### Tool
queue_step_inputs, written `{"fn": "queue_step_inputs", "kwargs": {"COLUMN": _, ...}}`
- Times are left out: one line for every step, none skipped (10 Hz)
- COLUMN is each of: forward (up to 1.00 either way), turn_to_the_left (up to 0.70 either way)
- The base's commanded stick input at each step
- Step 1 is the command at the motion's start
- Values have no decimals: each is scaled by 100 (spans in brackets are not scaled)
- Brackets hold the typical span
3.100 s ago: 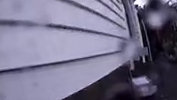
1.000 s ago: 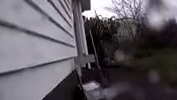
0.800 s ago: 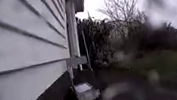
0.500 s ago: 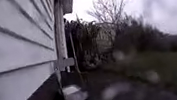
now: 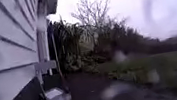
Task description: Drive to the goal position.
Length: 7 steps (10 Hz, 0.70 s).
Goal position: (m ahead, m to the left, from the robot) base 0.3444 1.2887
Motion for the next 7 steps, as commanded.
{"fn": "queue_step_inputs", "kwargs": {"forward": 0, "turn_to_the_left": -45}}
{"fn": "queue_step_inputs", "kwargs": {"forward": 0, "turn_to_the_left": -45}}
{"fn": "queue_step_inputs", "kwargs": {"forward": 0, "turn_to_the_left": -45}}
{"fn": "queue_step_inputs", "kwargs": {"forward": 0, "turn_to_the_left": -45}}
{"fn": "queue_step_inputs", "kwargs": {"forward": 0, "turn_to_the_left": -45}}
{"fn": "queue_step_inputs", "kwargs": {"forward": 0, "turn_to_the_left": -45}}
{"fn": "queue_step_inputs", "kwargs": {"forward": 0, "turn_to_the_left": -45}}
